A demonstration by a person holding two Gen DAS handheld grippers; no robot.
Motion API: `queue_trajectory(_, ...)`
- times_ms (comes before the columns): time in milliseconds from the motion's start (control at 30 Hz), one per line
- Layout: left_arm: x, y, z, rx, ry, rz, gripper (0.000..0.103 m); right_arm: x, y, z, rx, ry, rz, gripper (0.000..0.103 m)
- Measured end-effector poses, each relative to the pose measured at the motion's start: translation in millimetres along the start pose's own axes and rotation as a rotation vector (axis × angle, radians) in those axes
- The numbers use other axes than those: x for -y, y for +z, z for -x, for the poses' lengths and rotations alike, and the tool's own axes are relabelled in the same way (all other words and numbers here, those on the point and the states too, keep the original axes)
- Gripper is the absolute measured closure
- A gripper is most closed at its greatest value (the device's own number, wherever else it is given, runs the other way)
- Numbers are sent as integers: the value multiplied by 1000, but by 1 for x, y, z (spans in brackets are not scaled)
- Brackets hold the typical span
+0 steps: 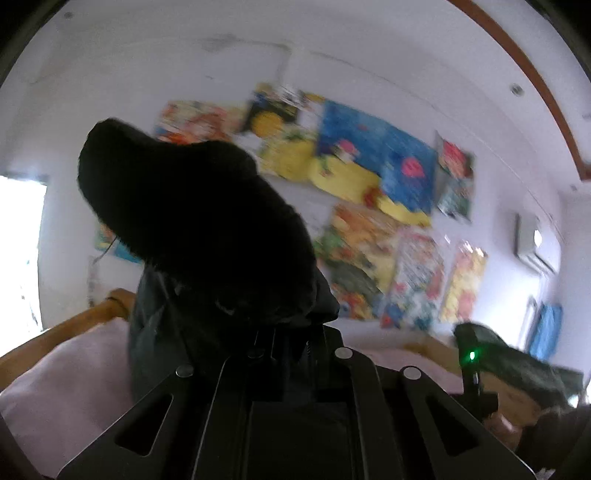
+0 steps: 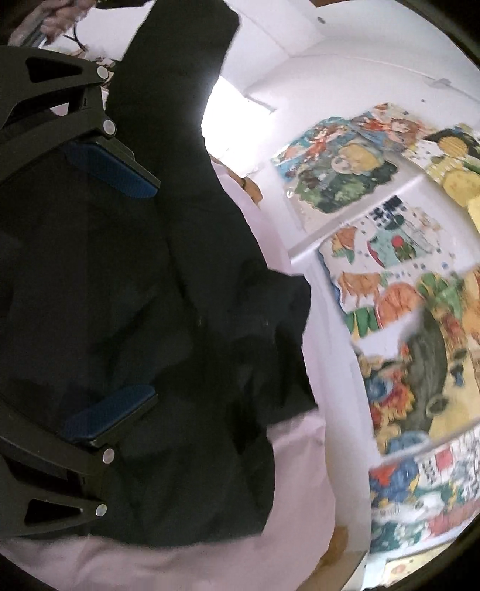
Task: Fold large clothes
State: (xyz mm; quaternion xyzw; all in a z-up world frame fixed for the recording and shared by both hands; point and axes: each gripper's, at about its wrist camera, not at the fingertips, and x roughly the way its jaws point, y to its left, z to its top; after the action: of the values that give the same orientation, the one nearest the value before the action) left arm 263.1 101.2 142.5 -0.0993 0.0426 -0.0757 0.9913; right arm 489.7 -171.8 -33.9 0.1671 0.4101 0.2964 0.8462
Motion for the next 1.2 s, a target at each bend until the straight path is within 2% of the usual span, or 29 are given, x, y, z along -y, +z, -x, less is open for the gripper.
queue_trajectory(167, 49, -14, -48, -115, -82, -107, 98, 35, -6, 26, 7, -13, -24, 1)
queue_trajectory(300, 86, -40, -89, -225, -147, -211, 99, 57, -11, 36, 4, -25, -52, 1)
queue_trajectory(500, 115, -96, -143, -415, -229, -305, 100, 81, -27, 30, -46, -44, -86, 1)
queue_trajectory(667, 118, -153, -179, -596, -287, -336, 100, 100, -45, 19, -106, -48, -116, 1)
queue_trajectory(800, 107, -185, -200, -729, -312, -286, 100, 116, -53, 16, -125, 1, -188, 1)
queue_trajectory(900, 101, -200, -201, -768, -313, -290, 99, 127, -54, 19, -109, 73, -257, 1)
queue_trajectory(1067, 98, -209, -204, -793, -312, -298, 99, 133, -52, 11, -120, 242, -391, 1)
queue_trajectory(1200, 98, -218, -202, -831, -319, -298, 97, 131, -48, 3, -120, 289, -434, 0)
